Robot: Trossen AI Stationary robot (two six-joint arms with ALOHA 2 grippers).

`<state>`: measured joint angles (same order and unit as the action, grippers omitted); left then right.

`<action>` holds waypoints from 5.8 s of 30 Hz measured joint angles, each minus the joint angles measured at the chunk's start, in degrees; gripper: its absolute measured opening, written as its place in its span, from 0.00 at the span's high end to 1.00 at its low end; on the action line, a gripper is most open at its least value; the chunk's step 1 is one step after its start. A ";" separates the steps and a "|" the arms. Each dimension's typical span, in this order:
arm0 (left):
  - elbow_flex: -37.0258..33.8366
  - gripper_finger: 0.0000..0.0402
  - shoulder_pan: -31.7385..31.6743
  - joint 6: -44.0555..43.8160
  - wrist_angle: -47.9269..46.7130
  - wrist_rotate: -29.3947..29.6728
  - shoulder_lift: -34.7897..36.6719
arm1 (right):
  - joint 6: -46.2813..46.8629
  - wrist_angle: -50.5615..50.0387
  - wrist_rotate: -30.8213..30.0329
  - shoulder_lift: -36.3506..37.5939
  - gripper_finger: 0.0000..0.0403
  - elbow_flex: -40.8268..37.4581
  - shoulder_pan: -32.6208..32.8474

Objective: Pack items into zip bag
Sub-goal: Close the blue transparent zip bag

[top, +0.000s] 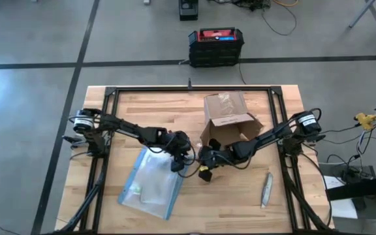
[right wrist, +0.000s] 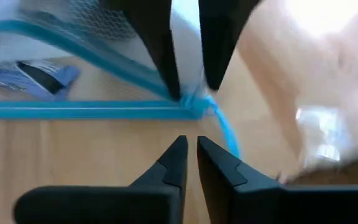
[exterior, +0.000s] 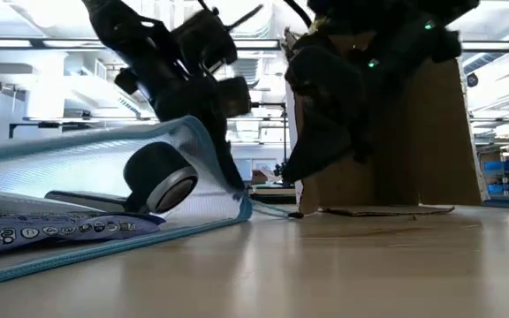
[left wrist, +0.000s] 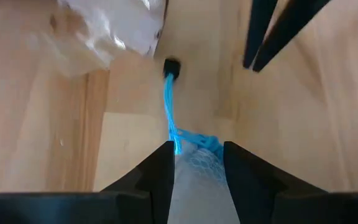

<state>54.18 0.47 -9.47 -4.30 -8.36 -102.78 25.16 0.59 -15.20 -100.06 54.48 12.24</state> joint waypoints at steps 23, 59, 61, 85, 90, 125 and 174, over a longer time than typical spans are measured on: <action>0.18 0.70 -0.19 -4.66 -1.49 -0.35 1.43 | -10.81 10.24 0.47 -13.85 0.71 1.52 -4.41; -2.35 0.70 -4.70 3.02 1.41 -0.88 -2.59 | -13.17 -17.40 -2.82 -8.33 1.00 11.67 -3.51; -2.29 0.70 -4.74 2.99 2.41 -1.16 -3.92 | -12.28 -17.01 -2.76 -7.95 1.00 11.69 -3.49; -2.59 1.00 -8.22 -2.10 -5.45 -1.27 7.25 | 0.36 -23.34 -1.07 -7.90 1.00 15.88 -1.35; -2.57 1.00 -9.85 -0.64 -7.95 -0.31 9.52 | 3.68 -16.92 -0.46 -7.90 1.00 15.82 -1.03; -2.35 1.00 -11.91 -2.03 -20.25 1.96 50.07 | -8.67 -21.42 -6.93 5.21 1.00 35.43 -4.36; 1.99 0.66 -11.82 4.82 -11.48 -3.72 54.02 | -14.74 -18.01 -1.19 3.16 1.00 46.46 -5.92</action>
<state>56.17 -11.35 -4.65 -15.78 -12.08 -48.76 10.42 -17.42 -16.39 -96.90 100.94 6.33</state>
